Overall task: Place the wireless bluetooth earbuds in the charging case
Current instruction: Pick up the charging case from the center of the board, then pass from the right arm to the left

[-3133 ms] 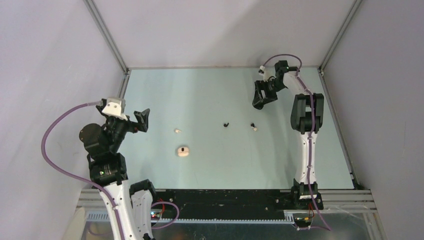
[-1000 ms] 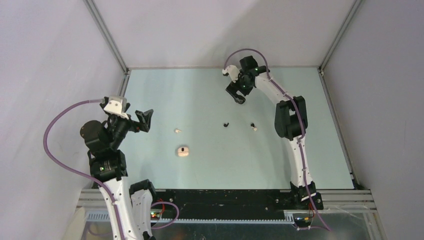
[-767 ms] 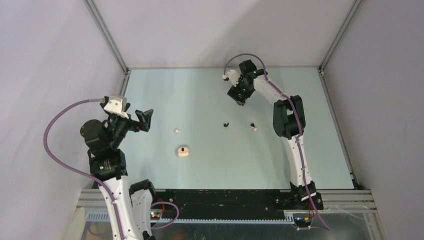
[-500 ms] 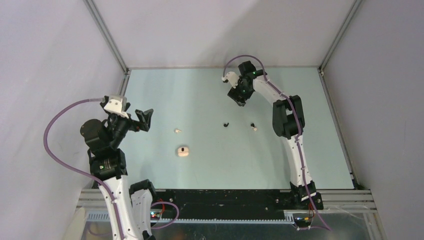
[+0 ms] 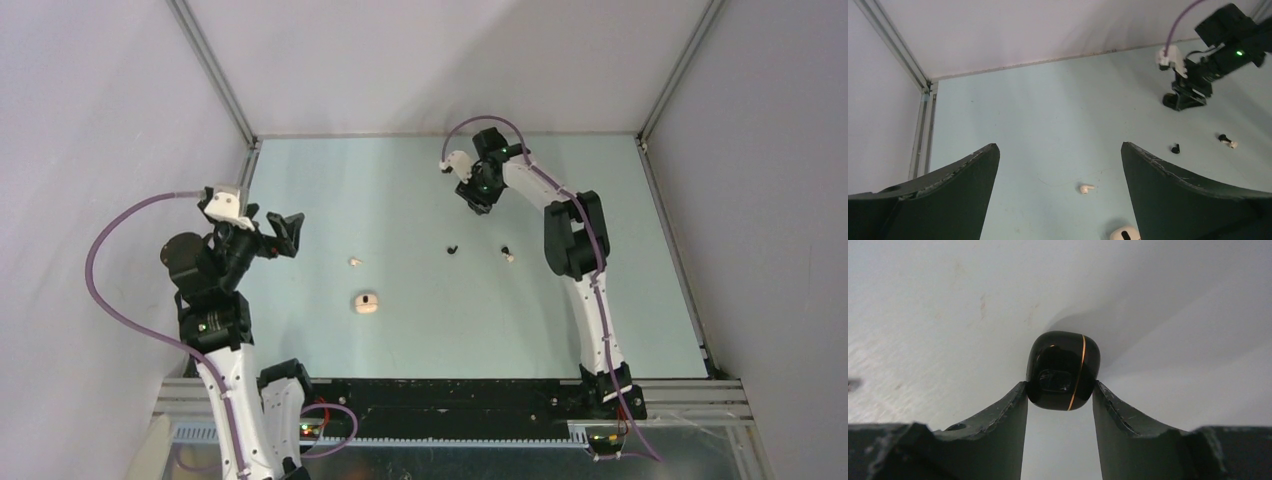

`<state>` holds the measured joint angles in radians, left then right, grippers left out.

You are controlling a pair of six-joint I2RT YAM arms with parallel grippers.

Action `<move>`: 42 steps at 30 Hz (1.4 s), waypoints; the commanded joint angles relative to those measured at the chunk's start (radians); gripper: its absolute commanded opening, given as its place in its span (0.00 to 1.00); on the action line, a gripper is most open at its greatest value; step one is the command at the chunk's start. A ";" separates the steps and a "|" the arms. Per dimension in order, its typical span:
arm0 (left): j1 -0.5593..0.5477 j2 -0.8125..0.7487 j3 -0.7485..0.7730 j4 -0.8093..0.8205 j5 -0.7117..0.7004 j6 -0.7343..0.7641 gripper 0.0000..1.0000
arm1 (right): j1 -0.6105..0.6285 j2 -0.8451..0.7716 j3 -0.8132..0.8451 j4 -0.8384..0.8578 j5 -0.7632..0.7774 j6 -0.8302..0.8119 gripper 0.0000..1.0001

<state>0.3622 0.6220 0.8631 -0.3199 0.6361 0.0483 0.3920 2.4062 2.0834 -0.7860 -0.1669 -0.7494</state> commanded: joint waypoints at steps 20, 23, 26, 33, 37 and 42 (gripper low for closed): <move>-0.479 0.497 0.479 -0.087 0.118 -0.282 0.99 | 0.493 -1.137 -0.704 0.414 0.422 0.025 0.35; -0.532 0.524 0.493 -0.079 0.182 -0.300 0.99 | 0.535 -1.162 -0.733 0.430 0.431 0.010 0.35; -0.611 0.540 0.517 -0.125 0.186 -0.248 0.99 | 0.582 -1.180 -0.771 0.457 0.458 0.002 0.35; -0.695 0.611 0.507 -0.106 0.188 -0.260 0.99 | 0.659 -1.211 -0.835 0.490 0.468 0.039 0.34; -0.710 0.635 0.459 -0.048 0.215 -0.294 0.99 | 0.679 -1.210 -0.847 0.502 0.482 0.045 0.34; -0.735 0.627 0.402 -0.003 0.258 -0.304 0.99 | 0.689 -1.210 -0.854 0.515 0.488 0.048 0.34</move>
<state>-0.3489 1.2640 1.2964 -0.3904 0.8322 -0.2295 1.0725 1.2285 1.2362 -0.3412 0.2924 -0.7219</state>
